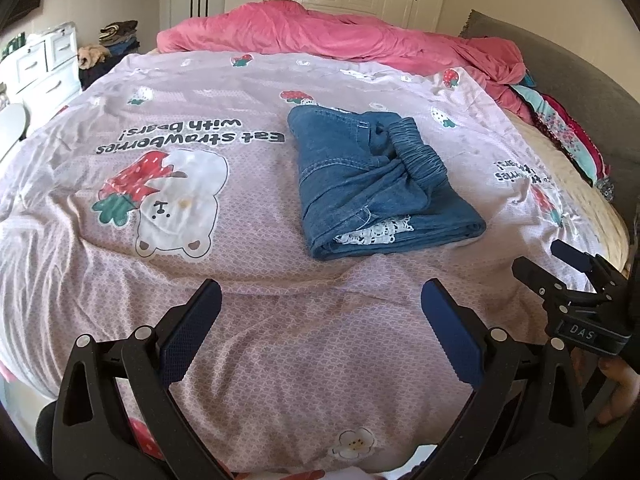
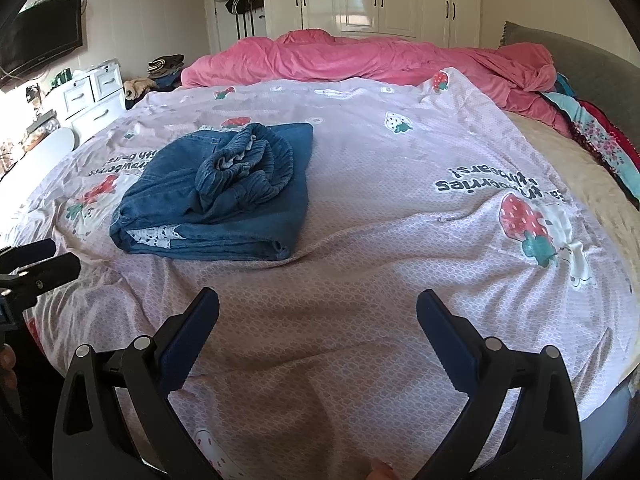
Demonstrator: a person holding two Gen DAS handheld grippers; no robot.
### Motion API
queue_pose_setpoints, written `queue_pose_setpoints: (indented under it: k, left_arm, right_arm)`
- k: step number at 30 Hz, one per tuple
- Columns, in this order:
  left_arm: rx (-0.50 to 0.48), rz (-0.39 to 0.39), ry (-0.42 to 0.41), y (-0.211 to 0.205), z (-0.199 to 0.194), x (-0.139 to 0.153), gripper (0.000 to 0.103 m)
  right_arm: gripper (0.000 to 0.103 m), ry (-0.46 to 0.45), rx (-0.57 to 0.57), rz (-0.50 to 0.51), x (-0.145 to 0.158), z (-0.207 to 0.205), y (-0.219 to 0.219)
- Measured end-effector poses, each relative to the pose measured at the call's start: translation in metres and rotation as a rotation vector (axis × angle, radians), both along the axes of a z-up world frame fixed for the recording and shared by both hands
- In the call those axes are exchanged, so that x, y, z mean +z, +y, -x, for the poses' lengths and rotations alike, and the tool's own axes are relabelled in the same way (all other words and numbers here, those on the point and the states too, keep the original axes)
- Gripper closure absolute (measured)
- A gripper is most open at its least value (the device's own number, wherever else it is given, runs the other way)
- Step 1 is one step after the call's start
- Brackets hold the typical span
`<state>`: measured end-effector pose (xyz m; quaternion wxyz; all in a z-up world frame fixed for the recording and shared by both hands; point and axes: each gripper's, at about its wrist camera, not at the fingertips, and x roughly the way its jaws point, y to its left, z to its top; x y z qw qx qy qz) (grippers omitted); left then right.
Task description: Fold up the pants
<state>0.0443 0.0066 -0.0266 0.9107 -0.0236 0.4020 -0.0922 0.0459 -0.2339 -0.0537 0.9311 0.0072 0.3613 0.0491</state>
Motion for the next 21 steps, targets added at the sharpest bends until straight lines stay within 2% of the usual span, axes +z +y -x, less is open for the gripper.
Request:
queue_pose_setpoints:
  k: [5,8,11,14,21]
  left_arm:
    - [-0.012,-0.021,0.013,0.000,-0.003,0.001,0.009]
    - [0.024,-0.045,-0.031,0.003,-0.001,0.004,0.009]
    - [0.047,-0.003,-0.100,0.012,0.003,0.015,0.009]
    - [0.067,0.011,-0.088,0.026,-0.009,0.019,0.009]
    - [0.311,-0.091,0.009,0.107,-0.082,0.000,0.009]
  right_arm:
    - [0.004,0.005,-0.035,0.002,0.001,-0.001,-0.006]
    - [0.004,0.004,-0.051,0.013,0.003,-0.002,-0.010]
    - [0.004,0.006,-0.070,0.019,0.004,-0.006,-0.016]
    - [0.004,0.012,-0.099,0.034,0.007,-0.014,-0.026]
    - [0.004,0.018,-0.206,0.134,0.019,-0.055,-0.080]
